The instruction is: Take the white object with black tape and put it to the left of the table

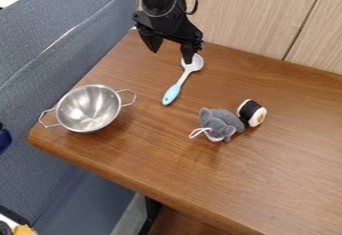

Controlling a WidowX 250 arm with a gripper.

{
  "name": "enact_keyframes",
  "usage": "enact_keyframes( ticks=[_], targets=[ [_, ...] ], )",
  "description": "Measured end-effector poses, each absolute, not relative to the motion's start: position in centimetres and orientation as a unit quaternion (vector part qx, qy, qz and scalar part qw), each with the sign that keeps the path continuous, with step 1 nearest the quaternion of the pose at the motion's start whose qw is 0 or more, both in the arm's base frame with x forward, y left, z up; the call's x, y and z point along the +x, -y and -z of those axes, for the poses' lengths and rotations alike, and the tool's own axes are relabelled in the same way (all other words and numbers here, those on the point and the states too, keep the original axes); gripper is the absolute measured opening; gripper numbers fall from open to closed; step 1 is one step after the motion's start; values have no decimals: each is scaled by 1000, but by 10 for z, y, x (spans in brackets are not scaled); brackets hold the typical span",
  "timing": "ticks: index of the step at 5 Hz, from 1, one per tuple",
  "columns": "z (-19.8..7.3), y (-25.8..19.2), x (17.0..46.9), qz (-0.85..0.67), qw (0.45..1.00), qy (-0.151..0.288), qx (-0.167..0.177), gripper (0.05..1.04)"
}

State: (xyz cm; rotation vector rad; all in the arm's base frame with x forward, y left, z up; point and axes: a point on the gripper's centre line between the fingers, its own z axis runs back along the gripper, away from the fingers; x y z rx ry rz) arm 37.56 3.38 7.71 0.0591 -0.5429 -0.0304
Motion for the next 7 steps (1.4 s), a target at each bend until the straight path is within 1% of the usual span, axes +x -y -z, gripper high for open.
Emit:
enact_keyframes(
  ticks=[1, 2, 3, 4, 5, 6, 7],
  targets=[
    [-66, -33, 375, 13, 967, 254, 25, 1001],
    [-57, -2, 378, 42, 969, 243, 4, 1001],
    [-45, 38, 390, 103, 969, 223, -4, 1001],
    [-35, 81, 403, 160, 963, 214, -41, 1001],
    [-27, 110, 406, 194, 960, 196, -51, 1001],
    [-16, 123, 403, 211, 960, 179, -46, 1001],
    [-1, 119, 401, 217, 963, 156, -35, 1001]
  ],
)
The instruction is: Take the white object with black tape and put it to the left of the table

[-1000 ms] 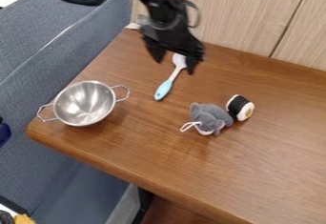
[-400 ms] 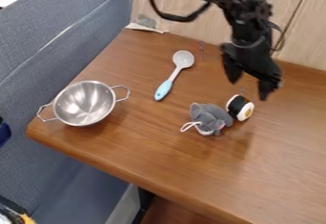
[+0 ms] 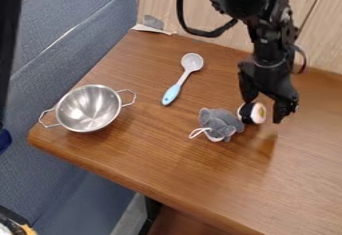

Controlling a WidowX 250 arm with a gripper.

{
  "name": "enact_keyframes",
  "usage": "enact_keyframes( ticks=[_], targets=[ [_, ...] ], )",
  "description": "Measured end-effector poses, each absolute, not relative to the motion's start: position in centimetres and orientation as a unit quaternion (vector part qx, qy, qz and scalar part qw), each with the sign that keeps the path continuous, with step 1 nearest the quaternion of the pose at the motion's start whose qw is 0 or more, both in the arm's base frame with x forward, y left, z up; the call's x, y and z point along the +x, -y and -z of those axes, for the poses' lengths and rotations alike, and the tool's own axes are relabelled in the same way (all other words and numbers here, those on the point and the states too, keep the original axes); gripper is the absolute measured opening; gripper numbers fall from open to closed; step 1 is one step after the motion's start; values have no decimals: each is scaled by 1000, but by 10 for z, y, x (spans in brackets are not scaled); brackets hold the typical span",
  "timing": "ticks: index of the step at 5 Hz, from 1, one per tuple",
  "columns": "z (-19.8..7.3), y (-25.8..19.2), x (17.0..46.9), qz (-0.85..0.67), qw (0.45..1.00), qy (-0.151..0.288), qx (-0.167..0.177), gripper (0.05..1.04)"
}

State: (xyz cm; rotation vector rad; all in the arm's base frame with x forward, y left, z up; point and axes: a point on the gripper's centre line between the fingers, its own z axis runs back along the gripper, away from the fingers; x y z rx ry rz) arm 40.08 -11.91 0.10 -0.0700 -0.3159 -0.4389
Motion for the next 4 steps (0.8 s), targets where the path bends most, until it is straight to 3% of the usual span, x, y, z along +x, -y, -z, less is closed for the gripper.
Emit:
enact_keyframes(
  ticks=[3, 4],
  targets=[
    [14, 103, 389, 204, 969, 137, -7, 961],
    [21, 97, 383, 200, 971, 129, 4, 684]
  ],
)
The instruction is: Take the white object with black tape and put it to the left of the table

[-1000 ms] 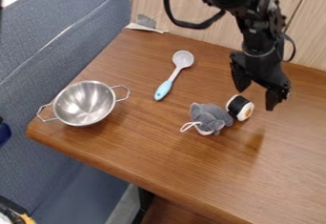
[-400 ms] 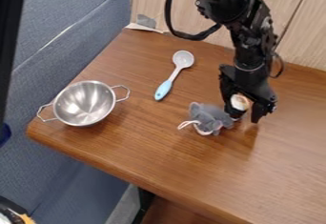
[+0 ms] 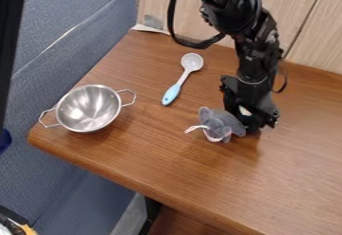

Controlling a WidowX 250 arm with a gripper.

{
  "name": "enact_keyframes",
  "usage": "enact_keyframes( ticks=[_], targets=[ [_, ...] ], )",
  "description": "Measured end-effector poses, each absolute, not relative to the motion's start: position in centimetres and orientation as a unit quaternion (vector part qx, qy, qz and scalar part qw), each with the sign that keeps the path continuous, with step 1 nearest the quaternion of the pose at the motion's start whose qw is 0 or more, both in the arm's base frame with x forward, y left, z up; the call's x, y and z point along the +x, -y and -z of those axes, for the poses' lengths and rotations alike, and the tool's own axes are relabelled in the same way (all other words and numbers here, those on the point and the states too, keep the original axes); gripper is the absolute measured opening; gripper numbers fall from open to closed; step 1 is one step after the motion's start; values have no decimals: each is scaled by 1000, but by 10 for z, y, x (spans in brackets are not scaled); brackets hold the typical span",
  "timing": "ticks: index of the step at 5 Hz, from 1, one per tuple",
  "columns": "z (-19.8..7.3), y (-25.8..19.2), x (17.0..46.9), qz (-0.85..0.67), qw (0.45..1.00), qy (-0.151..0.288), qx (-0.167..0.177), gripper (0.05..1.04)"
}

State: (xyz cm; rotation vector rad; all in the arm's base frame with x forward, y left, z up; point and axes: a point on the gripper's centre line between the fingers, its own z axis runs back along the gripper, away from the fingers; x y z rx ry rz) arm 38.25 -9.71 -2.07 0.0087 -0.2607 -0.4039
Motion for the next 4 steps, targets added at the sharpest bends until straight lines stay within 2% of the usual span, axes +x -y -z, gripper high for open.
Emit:
enact_keyframes(
  ticks=[1, 2, 3, 4],
  targets=[
    [21, 97, 383, 201, 971, 131, 6, 500],
    [19, 95, 384, 204, 970, 134, 12, 469],
    [-12, 87, 395, 195, 966, 170, 18, 469],
    [-39, 54, 407, 153, 966, 203, 35, 469]
  ],
)
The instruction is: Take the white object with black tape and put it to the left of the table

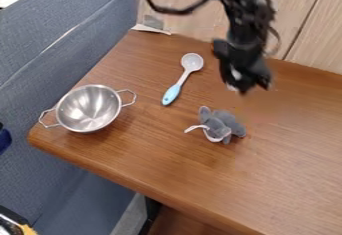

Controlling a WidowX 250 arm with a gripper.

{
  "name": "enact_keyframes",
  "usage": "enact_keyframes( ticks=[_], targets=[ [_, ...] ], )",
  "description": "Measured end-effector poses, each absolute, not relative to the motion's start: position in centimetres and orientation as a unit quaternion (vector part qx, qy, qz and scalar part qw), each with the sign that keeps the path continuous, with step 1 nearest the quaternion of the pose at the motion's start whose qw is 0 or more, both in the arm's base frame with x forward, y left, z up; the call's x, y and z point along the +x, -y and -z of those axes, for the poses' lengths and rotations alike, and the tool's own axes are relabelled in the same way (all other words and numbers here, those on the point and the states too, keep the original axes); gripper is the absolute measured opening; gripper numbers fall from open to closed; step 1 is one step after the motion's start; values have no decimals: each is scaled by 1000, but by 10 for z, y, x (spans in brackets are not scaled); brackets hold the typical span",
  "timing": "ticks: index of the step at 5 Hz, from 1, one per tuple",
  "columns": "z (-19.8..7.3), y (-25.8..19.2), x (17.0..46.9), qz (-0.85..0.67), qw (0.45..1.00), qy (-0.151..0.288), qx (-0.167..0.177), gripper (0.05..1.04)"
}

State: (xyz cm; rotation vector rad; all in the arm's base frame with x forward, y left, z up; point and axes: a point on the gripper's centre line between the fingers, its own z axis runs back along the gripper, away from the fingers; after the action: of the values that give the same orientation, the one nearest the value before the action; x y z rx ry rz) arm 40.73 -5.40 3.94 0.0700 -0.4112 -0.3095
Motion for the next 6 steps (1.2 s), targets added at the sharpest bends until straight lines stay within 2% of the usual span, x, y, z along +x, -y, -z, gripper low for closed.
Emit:
enact_keyframes(
  ticks=[1, 3, 4, 5, 6],
  targets=[
    [-68, 1, 411, 81, 967, 235, 60, 469],
    [-68, -94, 413, -29, 968, 232, 95, 469],
    [-37, -126, 415, -65, 973, 199, 92, 469],
    [-9, -133, 415, -57, 978, 168, 107, 469],
    [10, -132, 412, -53, 982, 151, 104, 469]
  ],
)
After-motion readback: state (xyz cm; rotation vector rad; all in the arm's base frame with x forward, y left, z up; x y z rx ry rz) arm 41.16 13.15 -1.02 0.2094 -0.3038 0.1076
